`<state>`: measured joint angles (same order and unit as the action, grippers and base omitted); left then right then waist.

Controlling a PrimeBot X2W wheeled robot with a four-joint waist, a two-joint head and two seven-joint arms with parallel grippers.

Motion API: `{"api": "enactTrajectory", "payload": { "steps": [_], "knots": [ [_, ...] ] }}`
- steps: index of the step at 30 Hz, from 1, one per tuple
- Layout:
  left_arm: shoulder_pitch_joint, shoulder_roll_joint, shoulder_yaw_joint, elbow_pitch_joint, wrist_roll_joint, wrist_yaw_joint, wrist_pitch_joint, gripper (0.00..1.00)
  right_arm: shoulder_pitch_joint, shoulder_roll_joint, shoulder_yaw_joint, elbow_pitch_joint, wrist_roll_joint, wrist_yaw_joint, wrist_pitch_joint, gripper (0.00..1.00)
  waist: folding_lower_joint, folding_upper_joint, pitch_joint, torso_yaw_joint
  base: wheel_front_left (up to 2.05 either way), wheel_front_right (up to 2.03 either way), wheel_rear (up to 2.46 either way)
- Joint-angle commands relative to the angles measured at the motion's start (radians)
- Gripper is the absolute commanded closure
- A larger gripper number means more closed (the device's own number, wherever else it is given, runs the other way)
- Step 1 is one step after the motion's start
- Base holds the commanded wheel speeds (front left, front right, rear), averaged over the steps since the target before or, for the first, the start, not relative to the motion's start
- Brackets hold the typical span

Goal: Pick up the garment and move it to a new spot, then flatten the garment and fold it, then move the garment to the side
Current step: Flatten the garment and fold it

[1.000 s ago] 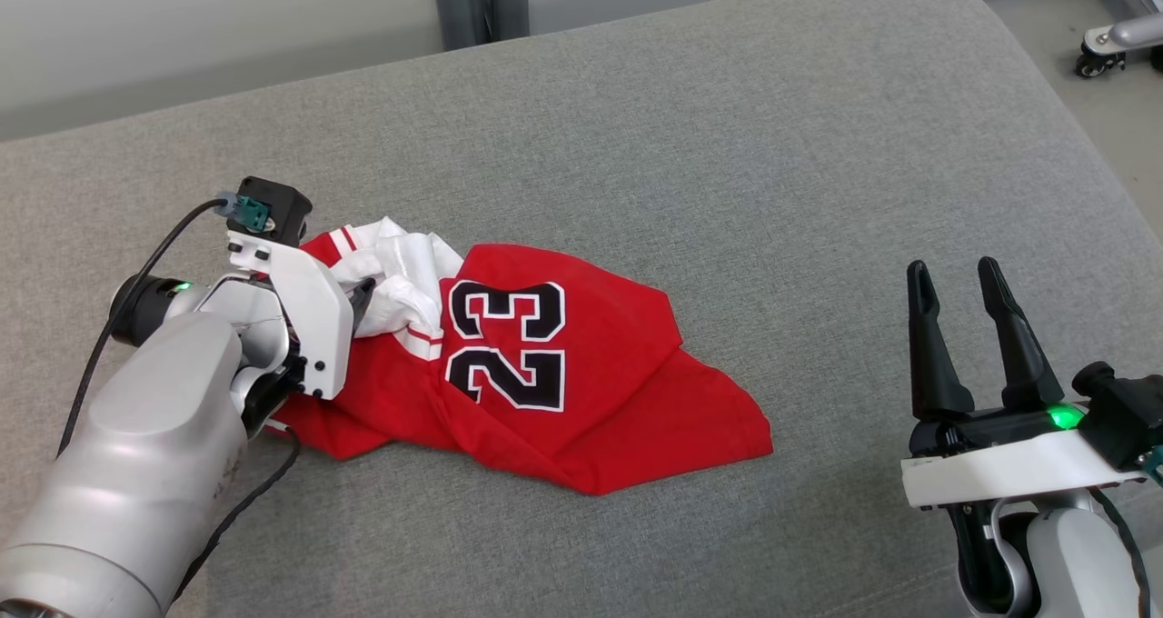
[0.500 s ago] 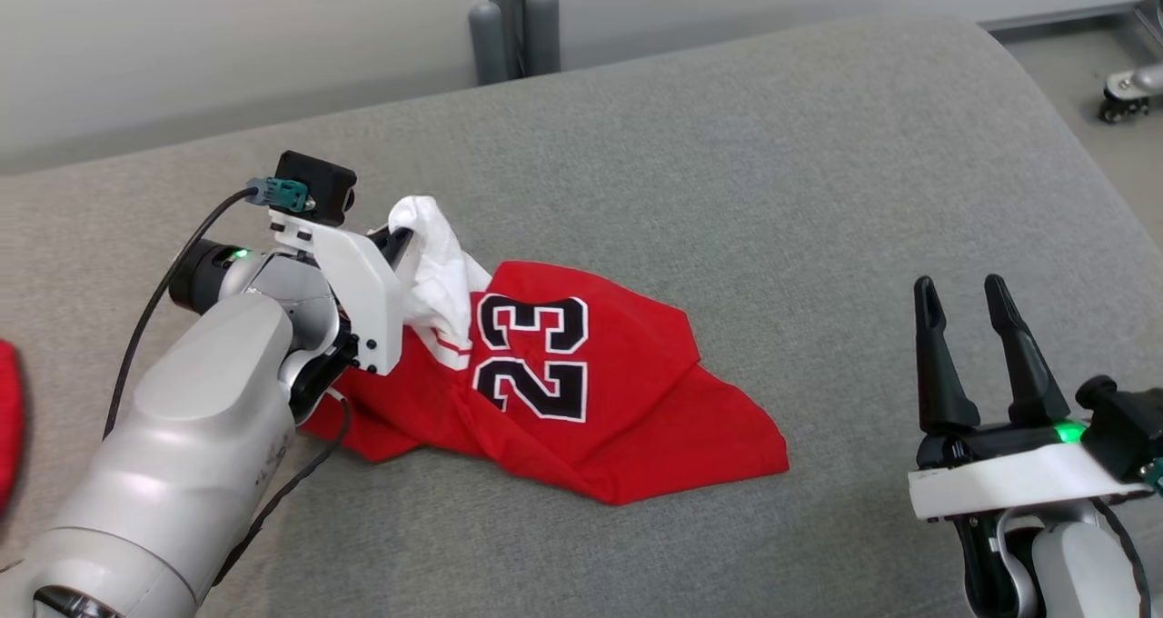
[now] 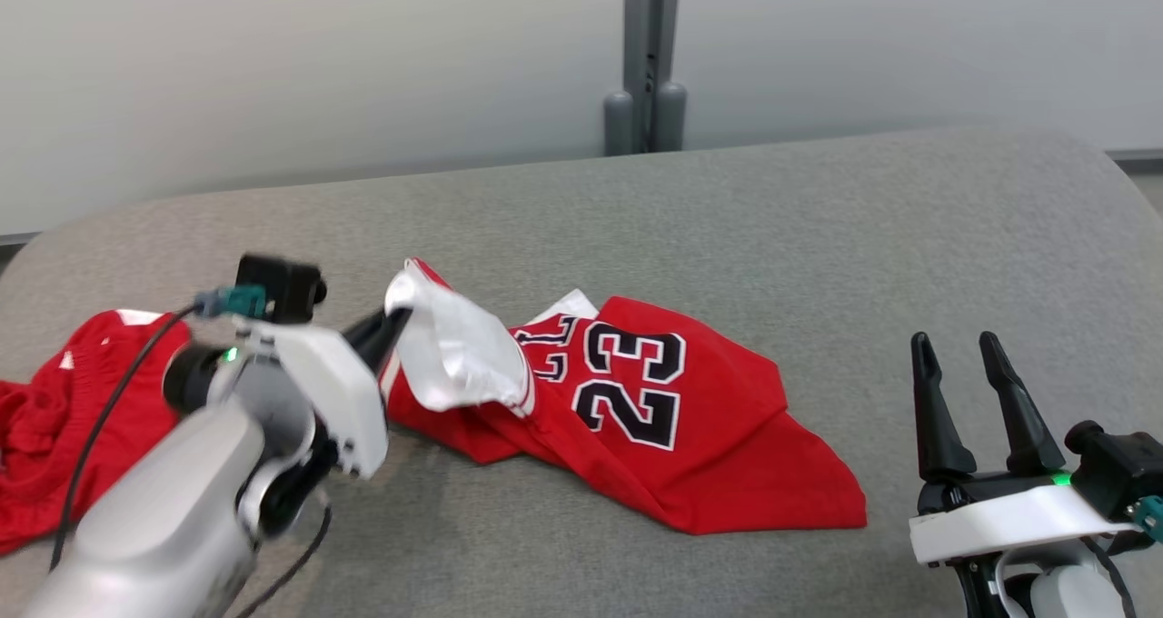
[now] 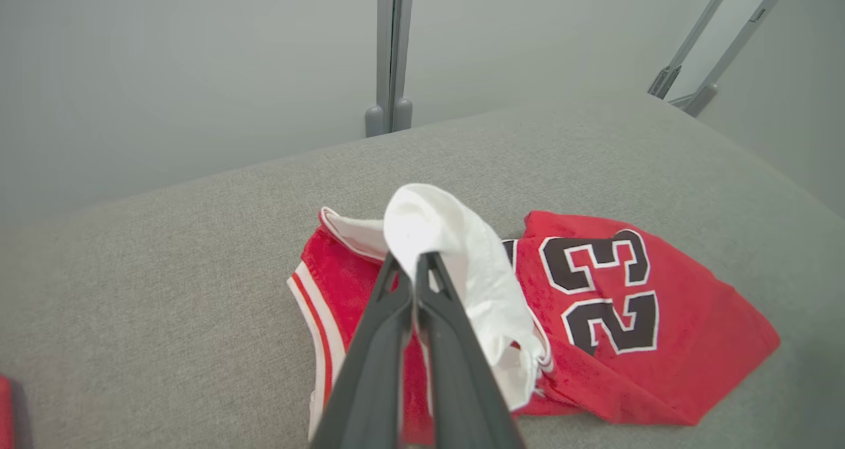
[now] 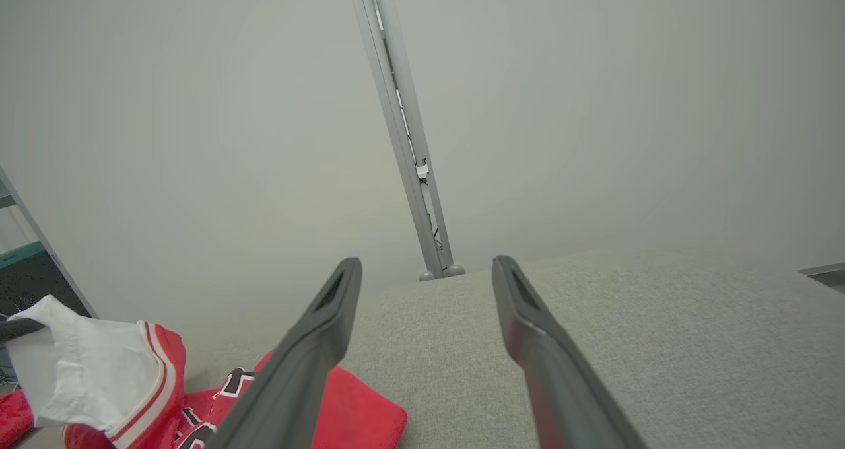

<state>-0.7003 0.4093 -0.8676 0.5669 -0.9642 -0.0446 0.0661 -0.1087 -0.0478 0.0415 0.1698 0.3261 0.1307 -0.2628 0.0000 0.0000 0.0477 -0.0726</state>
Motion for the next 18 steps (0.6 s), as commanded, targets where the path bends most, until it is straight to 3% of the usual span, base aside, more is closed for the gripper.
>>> {"api": "enactTrajectory", "payload": {
  "steps": [1,10,14,18],
  "knots": [
    [0.067,0.047,0.009,-0.079,-0.018,0.039,0.016,1.00,0.012,-0.006,-0.009,0.001,-0.002,0.000,-0.003,0.00,0.0000,0.0000,-0.027,0.040,0.00,0.00,0.00],
    [0.394,0.304,0.091,-0.555,-0.112,0.292,0.039,1.00,0.017,-0.005,-0.033,-0.003,-0.009,0.000,-0.002,0.00,0.0000,0.0000,-0.031,0.096,0.00,0.00,0.00],
    [0.514,0.349,0.124,-0.676,-0.155,0.369,0.008,1.00,0.017,-0.005,-0.041,-0.009,-0.008,0.000,-0.002,0.00,0.0000,0.0000,-0.017,0.109,0.00,0.00,0.00],
    [0.595,0.370,0.145,-0.692,-0.190,0.414,-0.017,1.00,0.009,-0.005,-0.046,-0.010,-0.012,0.000,-0.002,0.00,0.0000,0.0000,-0.006,0.114,0.00,0.00,0.00]
  ]
}}
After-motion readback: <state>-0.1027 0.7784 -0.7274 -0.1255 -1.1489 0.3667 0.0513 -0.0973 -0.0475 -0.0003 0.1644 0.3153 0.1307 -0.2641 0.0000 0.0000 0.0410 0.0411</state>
